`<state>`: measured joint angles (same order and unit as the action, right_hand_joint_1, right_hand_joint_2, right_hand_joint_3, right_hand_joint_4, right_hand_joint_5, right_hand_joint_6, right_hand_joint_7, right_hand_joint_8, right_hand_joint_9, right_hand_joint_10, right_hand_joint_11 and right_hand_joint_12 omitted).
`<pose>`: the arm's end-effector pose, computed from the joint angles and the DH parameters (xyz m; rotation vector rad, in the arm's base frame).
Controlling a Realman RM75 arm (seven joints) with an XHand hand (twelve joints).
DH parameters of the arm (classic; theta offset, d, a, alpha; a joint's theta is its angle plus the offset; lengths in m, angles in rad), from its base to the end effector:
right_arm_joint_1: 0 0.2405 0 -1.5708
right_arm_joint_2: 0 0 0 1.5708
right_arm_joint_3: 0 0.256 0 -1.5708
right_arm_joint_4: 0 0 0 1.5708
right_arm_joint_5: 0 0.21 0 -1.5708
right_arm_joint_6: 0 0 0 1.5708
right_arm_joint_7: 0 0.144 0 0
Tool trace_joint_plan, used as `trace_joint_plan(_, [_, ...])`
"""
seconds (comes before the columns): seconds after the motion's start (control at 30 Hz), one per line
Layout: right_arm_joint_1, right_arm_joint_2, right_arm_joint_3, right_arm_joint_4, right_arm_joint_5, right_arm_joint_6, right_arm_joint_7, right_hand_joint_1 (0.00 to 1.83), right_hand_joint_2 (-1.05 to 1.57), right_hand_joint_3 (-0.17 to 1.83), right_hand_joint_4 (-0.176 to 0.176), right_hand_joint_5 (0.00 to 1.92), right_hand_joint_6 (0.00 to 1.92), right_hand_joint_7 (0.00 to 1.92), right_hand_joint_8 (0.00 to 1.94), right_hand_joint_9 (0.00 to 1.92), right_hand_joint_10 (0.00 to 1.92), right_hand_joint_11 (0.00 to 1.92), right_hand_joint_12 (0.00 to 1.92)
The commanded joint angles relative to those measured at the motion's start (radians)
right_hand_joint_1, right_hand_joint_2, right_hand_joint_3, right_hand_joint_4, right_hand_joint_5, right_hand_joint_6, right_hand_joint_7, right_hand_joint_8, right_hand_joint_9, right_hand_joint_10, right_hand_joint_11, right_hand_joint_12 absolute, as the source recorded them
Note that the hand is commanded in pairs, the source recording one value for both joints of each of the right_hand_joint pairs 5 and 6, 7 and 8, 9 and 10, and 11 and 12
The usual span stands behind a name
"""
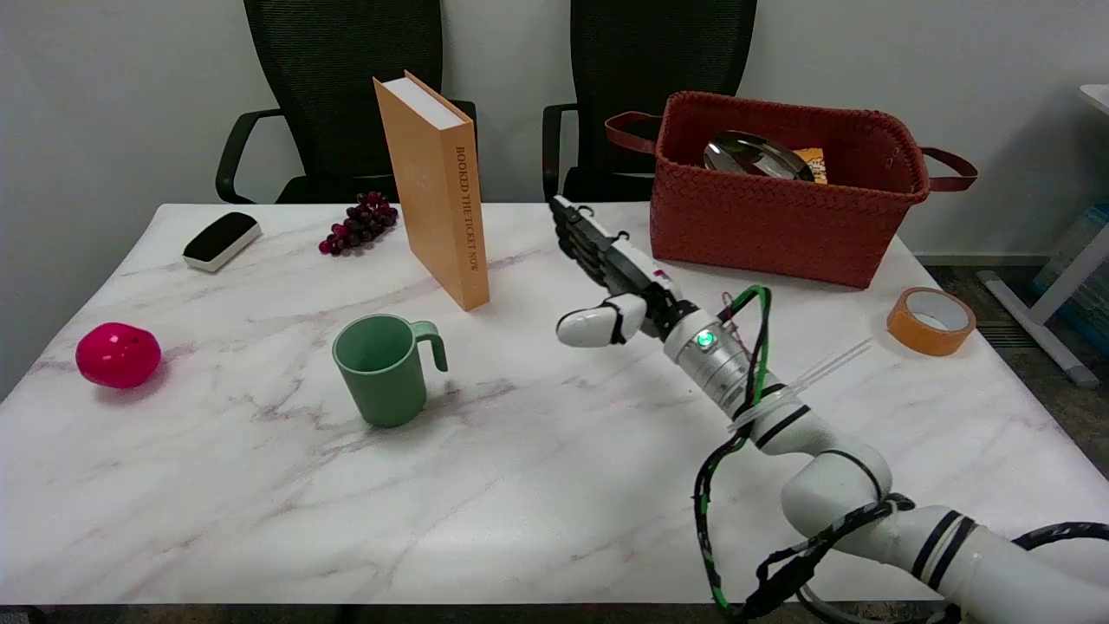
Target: Pick up the green mug.
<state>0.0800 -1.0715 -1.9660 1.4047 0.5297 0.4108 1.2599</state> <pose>-0.2550 -0.3516 0.2735 1.6344 -1.0719 1.0197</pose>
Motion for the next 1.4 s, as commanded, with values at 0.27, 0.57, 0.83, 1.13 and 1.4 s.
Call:
trace_joint_plan(0.27, [0.001, -0.277, -0.053, 0.021, -0.090, -0.134, -0.251, 0.82, -0.14, 0.29, 0.000, 0.00, 0.00, 0.00, 0.00, 0.00, 0.00, 0.05, 0.05])
trace_joint_plan(0.57, [0.071, -0.280, -0.102, -0.023, -0.090, -0.150, -0.251, 0.82, -0.13, 0.28, 0.000, 0.00, 0.00, 0.00, 0.00, 0.00, 0.00, 0.04, 0.04])
trace_joint_plan(0.83, [0.205, -0.289, -0.167, -0.162, -0.082, -0.116, -0.238, 0.82, -0.13, 0.29, 0.000, 0.00, 0.00, 0.00, 0.00, 0.00, 0.00, 0.06, 0.06])
trace_joint_plan(1.13, [0.287, -0.315, -0.194, -0.315, -0.091, -0.028, -0.238, 0.81, -0.21, 0.33, 0.000, 0.01, 0.01, 0.00, 0.00, 0.00, 0.00, 0.04, 0.04])
trace_joint_plan(1.4, [0.334, -0.339, -0.226, -0.436, -0.101, 0.009, -0.193, 0.81, -0.27, 0.32, 0.000, 0.01, 0.01, 0.00, 0.00, 0.00, 0.00, 0.04, 0.04])
